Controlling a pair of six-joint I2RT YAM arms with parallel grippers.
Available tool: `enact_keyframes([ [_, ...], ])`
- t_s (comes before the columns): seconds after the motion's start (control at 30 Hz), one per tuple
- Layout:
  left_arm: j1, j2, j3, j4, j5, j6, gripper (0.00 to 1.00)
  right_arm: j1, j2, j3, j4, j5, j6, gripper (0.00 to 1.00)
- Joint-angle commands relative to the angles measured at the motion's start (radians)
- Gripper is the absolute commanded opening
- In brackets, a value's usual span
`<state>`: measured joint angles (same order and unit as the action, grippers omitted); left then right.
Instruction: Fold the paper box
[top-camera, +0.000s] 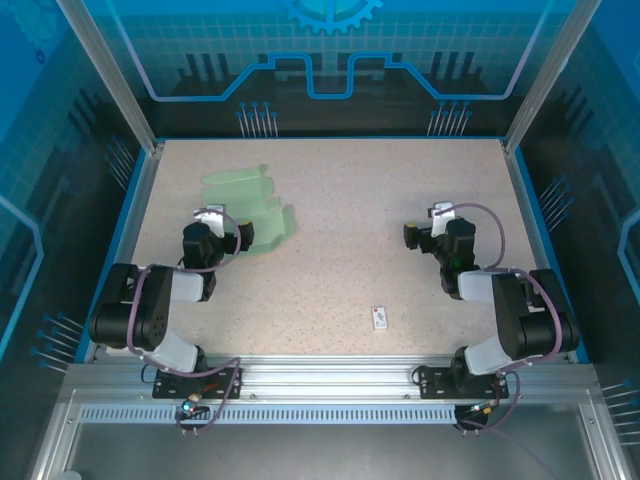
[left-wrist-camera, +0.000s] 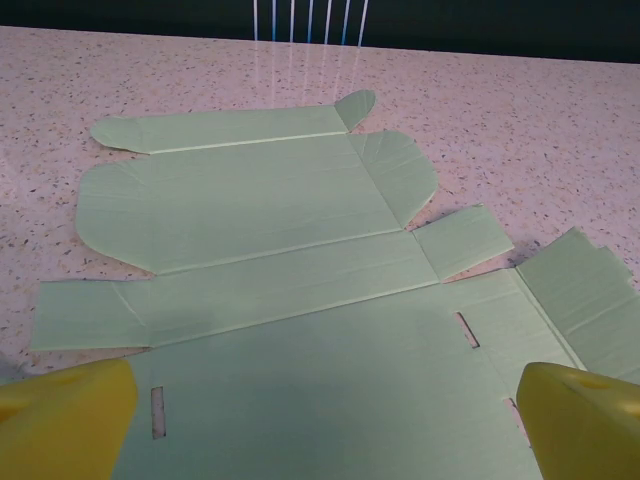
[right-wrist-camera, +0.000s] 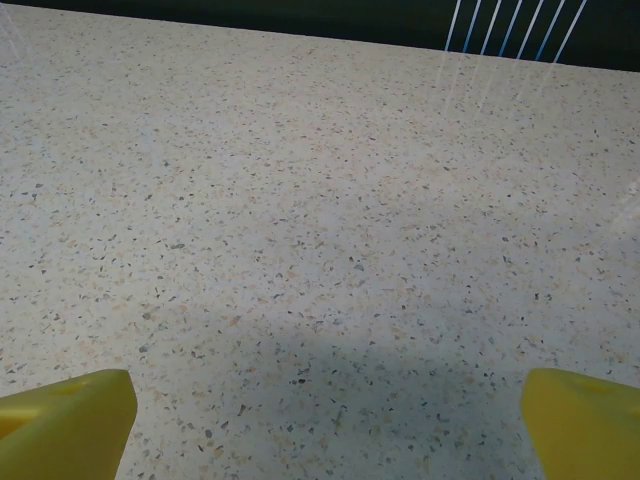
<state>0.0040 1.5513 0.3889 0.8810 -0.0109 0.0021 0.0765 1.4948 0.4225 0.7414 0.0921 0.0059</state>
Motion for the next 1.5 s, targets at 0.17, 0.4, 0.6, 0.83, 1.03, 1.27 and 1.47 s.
enact_keyframes([
  [0.17,0.005,-0.002,-0.002,0.031,-0.001,0.003,0.99,-0.016,0.008,0.014,0.004,-0.016,-0.007,1.00],
  [0.4,0.005,-0.002,-0.002,0.030,-0.003,0.001,0.99,-0.015,0.008,0.013,0.004,-0.016,-0.007,1.00],
  [0.6,0.005,-0.002,-0.002,0.029,-0.012,-0.002,0.99,-0.016,0.008,0.014,0.003,-0.015,-0.007,1.00],
  [0.83,0.007,-0.002,-0.002,0.028,-0.012,-0.002,0.99,-0.015,0.008,0.014,0.004,-0.015,-0.007,1.00],
  [1.03,0.006,-0.079,-0.011,-0.009,-0.064,-0.020,0.99,0.002,-0.084,0.079,-0.172,0.071,0.015,1.00],
  [1.27,0.006,-0.272,0.186,-0.569,-0.080,-0.209,0.99,-0.052,-0.324,0.222,-0.620,0.162,0.263,1.00],
  [1.47,-0.024,-0.309,0.227,-0.739,0.146,-0.466,0.99,0.081,-0.436,0.360,-0.905,0.054,0.276,1.00],
])
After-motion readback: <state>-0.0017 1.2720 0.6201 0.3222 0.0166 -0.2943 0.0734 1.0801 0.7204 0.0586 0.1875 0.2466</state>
